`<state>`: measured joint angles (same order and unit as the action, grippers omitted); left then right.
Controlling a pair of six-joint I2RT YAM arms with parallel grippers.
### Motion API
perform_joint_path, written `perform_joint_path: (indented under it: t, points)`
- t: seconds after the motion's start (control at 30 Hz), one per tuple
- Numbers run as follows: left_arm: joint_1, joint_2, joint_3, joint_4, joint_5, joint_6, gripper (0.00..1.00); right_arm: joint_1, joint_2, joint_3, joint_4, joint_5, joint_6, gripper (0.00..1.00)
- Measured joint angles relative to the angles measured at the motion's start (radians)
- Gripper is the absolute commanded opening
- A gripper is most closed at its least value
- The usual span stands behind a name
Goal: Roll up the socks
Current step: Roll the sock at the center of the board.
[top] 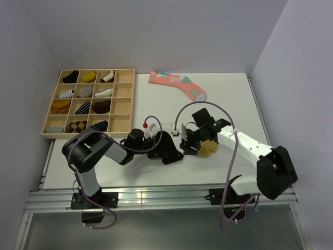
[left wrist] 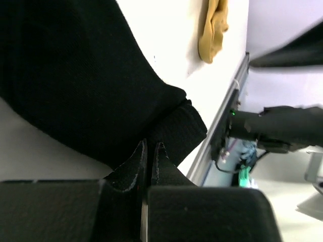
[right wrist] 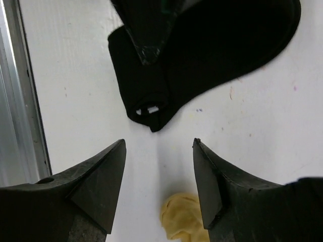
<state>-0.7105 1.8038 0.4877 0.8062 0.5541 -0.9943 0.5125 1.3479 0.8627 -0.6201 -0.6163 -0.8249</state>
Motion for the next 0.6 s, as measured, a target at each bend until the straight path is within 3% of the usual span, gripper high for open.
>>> perform_joint_path:
  t: [0.33,0.6]
  points:
    - [0.013,0.047,0.019,-0.015,0.138,-0.033,0.00,0.302,-0.089,-0.156,0.165,0.148,-0.045,0.64]
    - [0.016,0.047,0.037,-0.077,0.186,-0.035,0.00,0.404,-0.058,-0.170,0.234,0.244,-0.048,0.63]
